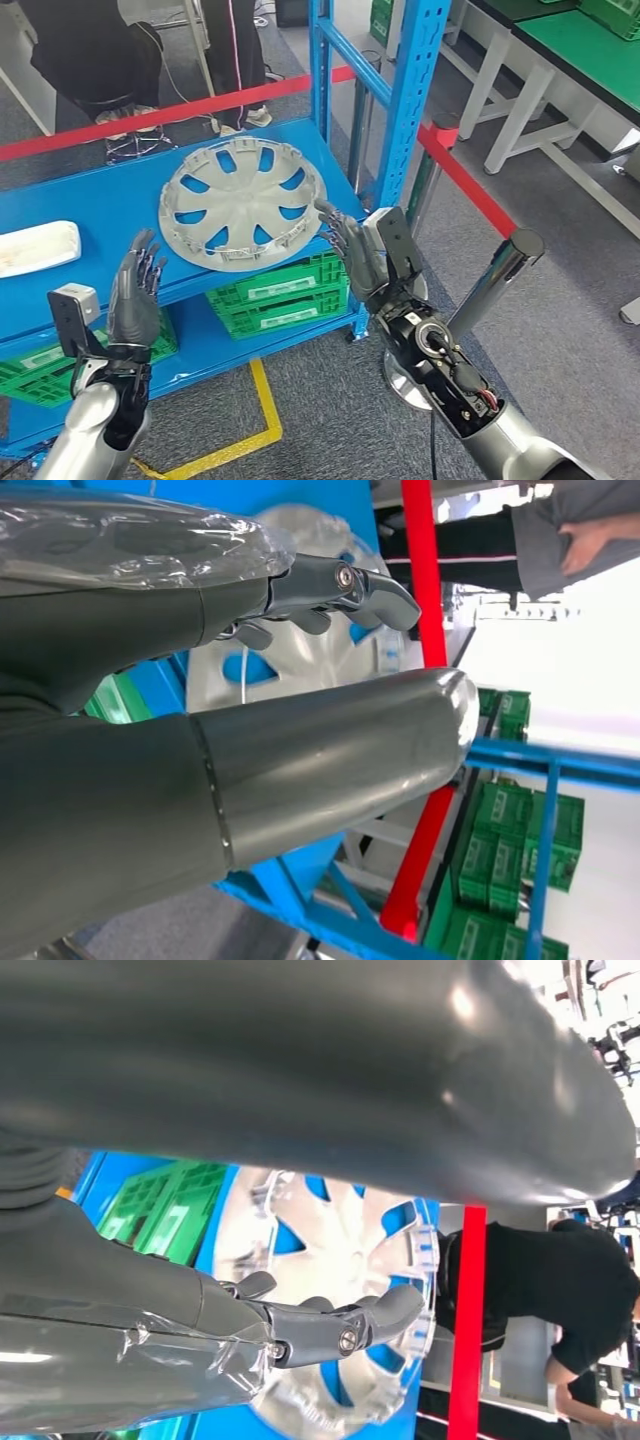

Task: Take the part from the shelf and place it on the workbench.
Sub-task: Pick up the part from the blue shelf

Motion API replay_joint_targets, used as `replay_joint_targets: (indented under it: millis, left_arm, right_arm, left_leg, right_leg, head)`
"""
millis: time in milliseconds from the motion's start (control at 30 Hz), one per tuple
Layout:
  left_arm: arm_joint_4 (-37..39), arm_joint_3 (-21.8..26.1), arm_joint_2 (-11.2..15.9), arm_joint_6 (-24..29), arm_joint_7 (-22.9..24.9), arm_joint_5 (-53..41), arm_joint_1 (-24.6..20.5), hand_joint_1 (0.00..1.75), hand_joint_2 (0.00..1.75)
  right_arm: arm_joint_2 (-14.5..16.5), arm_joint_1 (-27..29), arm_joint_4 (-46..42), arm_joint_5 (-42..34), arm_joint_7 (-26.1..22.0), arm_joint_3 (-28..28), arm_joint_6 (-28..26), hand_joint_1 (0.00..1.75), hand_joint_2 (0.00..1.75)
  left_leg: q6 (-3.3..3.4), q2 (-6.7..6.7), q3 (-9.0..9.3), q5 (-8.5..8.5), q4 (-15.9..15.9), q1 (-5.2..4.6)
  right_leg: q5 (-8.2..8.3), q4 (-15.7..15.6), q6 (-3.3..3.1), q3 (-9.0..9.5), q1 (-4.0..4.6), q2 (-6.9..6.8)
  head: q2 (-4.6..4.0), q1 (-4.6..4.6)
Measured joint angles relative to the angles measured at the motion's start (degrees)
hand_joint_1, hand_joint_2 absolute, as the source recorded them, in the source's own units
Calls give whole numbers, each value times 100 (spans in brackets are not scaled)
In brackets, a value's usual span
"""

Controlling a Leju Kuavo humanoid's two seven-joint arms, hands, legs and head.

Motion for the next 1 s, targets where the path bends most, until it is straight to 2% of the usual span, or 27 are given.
replay_joint_targets:
  millis: [67,100,133,200,233,267,300,367,400,433,500,567,800,967,1000]
  left_arm:
    - [0,1,1,-14,-4,-1,-7,0,0]
    - [0,2,-1,-18,-8,-2,-13,0,0]
    - [1,2,-3,-23,-11,-2,-16,0,0]
    - [4,2,-3,-26,-15,-2,-17,0,0]
    - [9,2,-3,-27,-15,-2,-14,0,0]
    - [15,2,-3,-27,-14,-3,-12,0,0]
    - [20,2,-4,-27,-14,-3,-11,0,0]
    - [25,2,-5,-28,-14,-3,-12,0,0]
    - [27,2,-5,-28,-16,-5,-16,0,0]
    - [29,2,-4,-29,-19,-7,-20,0,0]
    - [34,3,-2,-32,-28,-11,-26,0,0]
    - [37,4,-1,-32,-34,-15,-28,0,0]
    - [37,10,7,-5,-19,-52,-27,0,0]
    - [22,13,17,-7,62,-64,-13,0,0]
    - [12,13,21,-10,84,-67,-9,0,0]
  right_arm:
    - [0,-4,0,0,-2,-4,-1,0,0]
    - [0,-13,2,0,-2,-7,-2,0,0]
    - [0,-20,6,0,-3,-9,-3,0,0]
    - [0,-22,25,0,-2,-8,-5,0,0]
    - [0,-14,36,0,-2,-7,-7,0,0]
    - [0,-8,48,0,-1,-5,-8,0,0]
    - [0,-5,58,0,-1,-4,-8,0,0]
    - [0,-12,74,0,-1,-7,-9,0,0]
    - [0,-25,83,2,1,-9,-9,0,0]
    - [0,-46,92,5,4,-11,-6,0,0]
    - [0,-81,116,44,30,-14,5,0,0]
    - [-1,-99,152,124,84,-20,34,0,0]
    - [-49,-273,404,534,382,-89,319,0,0]
    - [-221,-453,681,1061,742,-160,693,0,0]
    - [-268,-489,757,1182,804,-167,768,0,44]
  left_leg:
    - [80,-1,43,-21,-25,3]
    - [119,-1,73,-32,-39,10]
    - [152,1,104,-48,-48,14]
    - [194,1,150,-92,-46,-1]
    - [203,-1,177,-116,-45,-10]
    - [206,-6,215,-145,-44,-17]
    - [203,-14,264,-178,-44,-22]
    - [186,-28,381,-254,-46,-32]
    - [167,-34,421,-287,-43,-43]
    - [146,-36,437,-312,-37,-52]
    - [131,-33,420,-333,-14,-74]
    - [140,-21,410,-337,-13,-71]
    - [96,-18,436,-326,-78,-56]
    - [68,-18,438,-324,-83,-52]
    - [67,-18,438,-323,-83,-52]
  right_leg:
    - [-82,84,60,-27,-23,-21]
    - [-192,288,81,-117,-27,-35]
    - [-344,625,94,-280,-29,-48]
    - [-648,1497,108,-744,-26,-56]
    - [-686,1783,109,-932,-25,-56]
    - [-606,1853,101,-1022,-24,-57]
    - [-409,1674,83,-991,-22,-57]
    - [112,883,10,-696,1,-58]
    - [278,521,-30,-540,22,-62]
    - [346,263,-64,-415,40,-66]
    - [313,94,-54,-322,46,-63]
    - [298,69,-27,-317,43,-44]
    - [272,69,-77,-320,64,-40]
    - [274,69,-89,-318,68,-41]
    - [274,69,-90,-318,68,-42]
  head:
    - [0,27]
    - [0,52]
    - [0,87]
    - [0,156]
    - [0,174]
    - [0,191]
    - [0,212]
    - [0,263]
    - [0,275]
    - [0,286]
    - [0,259]
    - [0,230]
    - [0,130]
    - [0,92]
    - [0,89]
